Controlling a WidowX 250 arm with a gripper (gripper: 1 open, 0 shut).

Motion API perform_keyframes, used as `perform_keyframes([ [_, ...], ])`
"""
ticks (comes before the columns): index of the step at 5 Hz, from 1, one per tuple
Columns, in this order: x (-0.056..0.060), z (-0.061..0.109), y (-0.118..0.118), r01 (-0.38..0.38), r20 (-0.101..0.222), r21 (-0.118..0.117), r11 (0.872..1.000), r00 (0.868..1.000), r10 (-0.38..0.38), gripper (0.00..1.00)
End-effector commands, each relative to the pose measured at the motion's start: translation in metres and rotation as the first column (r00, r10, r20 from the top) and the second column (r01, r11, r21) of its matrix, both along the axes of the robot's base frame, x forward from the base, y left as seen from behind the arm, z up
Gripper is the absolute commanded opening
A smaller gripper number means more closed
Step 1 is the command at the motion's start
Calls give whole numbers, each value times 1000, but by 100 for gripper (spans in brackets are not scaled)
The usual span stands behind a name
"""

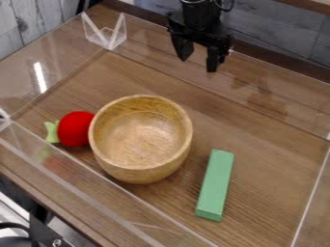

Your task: Move the red fruit to the left

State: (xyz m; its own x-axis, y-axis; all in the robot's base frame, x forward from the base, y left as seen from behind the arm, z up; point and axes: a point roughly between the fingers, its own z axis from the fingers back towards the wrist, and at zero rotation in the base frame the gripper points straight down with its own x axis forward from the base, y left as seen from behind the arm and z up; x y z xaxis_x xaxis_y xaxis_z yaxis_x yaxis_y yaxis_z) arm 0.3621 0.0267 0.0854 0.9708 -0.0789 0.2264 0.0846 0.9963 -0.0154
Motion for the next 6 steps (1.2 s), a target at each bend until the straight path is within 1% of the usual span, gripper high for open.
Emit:
perform_keyframes([
  [1,8,30,-3,23,84,3,1000,996,-23,100],
  [2,5,34,-14,58,88,-1,998,994,-58,100],
  [3,5,34,-7,-3,93,-2,1000,996,4,100],
  [4,3,34,3,-55,95,9,998,994,54,100],
  [5,-5,36,8,-56,99,4,998,994,56,100],
  [6,-14,37,4,-39,102,9,999,994,38,100],
])
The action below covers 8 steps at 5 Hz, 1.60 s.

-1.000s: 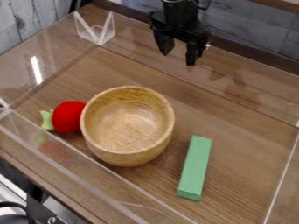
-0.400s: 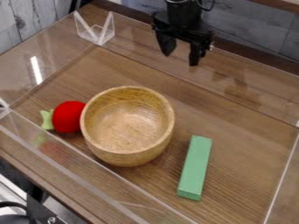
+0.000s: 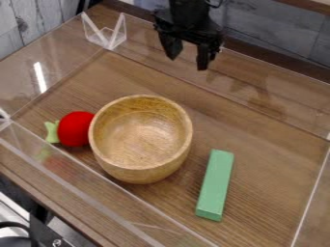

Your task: Move the red fruit to the left

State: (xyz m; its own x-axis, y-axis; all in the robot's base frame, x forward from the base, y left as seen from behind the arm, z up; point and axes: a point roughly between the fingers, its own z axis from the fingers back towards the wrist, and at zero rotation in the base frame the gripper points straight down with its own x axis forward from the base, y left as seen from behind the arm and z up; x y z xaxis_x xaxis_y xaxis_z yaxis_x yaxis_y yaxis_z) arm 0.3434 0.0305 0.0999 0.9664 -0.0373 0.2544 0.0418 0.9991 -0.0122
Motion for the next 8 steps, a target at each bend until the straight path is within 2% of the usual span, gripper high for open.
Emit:
perform_keyframes([
  [1,13,6,1,78,69,20,997,994,-80,100],
  [2,18,-9,0,135,69,19,991,988,-136,100],
  [3,17,-17,-2,45,67,5,999,997,-45,100],
  [4,21,-23,0,15,63,7,1000,998,-15,100],
  [6,14,0,-23,-24,88,14,1000,996,23,100],
  [8,11,-6,-10,56,8,19,998,998,-56,100],
])
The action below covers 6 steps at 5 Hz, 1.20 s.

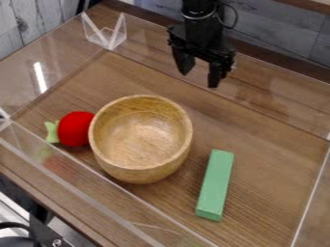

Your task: Move the red fruit to the left

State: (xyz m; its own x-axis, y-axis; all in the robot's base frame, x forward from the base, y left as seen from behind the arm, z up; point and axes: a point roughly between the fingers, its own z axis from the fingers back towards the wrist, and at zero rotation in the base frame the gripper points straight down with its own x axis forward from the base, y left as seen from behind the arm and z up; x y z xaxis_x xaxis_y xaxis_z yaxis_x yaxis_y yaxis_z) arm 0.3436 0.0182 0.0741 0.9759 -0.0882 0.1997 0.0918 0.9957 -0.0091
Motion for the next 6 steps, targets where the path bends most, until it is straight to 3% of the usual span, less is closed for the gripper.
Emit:
perform_keyframes([
  [1,0,11,-2,53,29,11,999,998,-53,100],
  [2,-14,12,-2,84,15,10,996,996,-84,100],
  [4,-23,10,5,82,-29,6,997,996,-81,100],
  [6,-44,-5,12,-58,-59,0,998,997,58,100],
])
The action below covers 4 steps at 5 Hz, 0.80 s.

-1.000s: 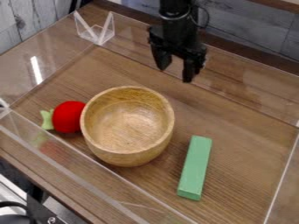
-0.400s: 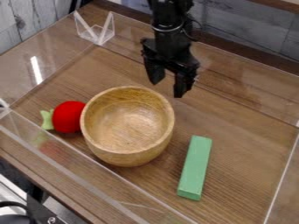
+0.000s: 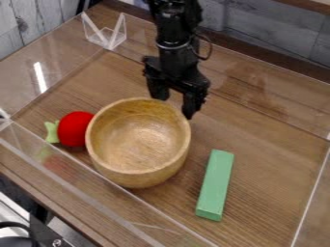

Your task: Move the red fruit to the left

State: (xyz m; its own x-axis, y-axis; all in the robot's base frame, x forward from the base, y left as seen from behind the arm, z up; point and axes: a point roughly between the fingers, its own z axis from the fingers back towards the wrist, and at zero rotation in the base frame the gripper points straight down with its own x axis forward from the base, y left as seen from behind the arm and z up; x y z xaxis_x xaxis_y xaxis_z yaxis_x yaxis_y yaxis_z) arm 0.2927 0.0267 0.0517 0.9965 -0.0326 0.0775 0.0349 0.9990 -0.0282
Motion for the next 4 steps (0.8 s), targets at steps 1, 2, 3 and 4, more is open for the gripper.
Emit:
perform_keyframes([
  [1,-3,27,14,-26,68,2,1000,997,26,100],
  [2,-14,40,31,-56,78,-10,998,995,56,100],
  [3,-19,47,54,-119,87,-17,993,989,120,100],
  [4,-26,48,69,-170,87,-20,985,981,171,100],
])
